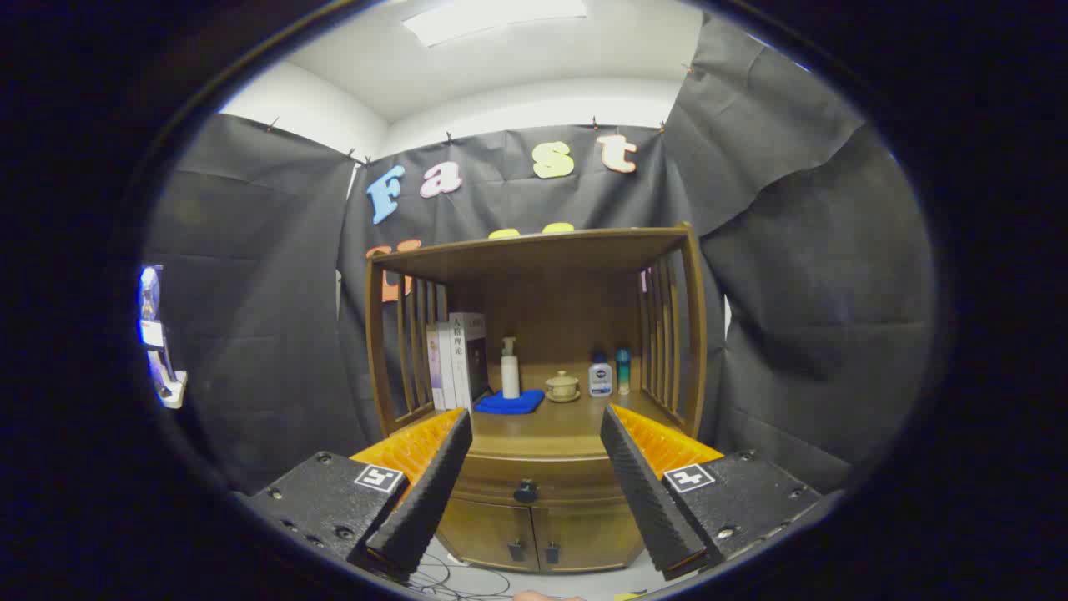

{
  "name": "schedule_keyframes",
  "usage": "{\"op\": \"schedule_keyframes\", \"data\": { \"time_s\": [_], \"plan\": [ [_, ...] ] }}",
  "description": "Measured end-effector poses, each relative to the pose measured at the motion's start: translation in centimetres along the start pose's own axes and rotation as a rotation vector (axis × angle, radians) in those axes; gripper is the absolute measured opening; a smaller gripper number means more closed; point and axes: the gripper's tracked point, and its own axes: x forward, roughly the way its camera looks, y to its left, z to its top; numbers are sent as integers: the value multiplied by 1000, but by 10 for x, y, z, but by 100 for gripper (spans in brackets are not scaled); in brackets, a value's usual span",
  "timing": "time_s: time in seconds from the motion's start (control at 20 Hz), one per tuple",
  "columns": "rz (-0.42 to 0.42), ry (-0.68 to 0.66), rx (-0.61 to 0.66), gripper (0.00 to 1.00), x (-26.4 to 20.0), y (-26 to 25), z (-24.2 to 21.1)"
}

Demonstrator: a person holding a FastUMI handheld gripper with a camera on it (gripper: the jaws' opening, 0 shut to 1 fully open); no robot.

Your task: Pull open the drawer, take out the items inside it, and place them on the countertop above the cabinet.

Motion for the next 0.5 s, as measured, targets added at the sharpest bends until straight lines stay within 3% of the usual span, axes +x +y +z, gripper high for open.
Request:
{"op": "schedule_keyframes", "data": {
  "time_s": [0.5],
  "plan": [
    [23,-18,-8,98,-3,8,-2]
  ]
}}
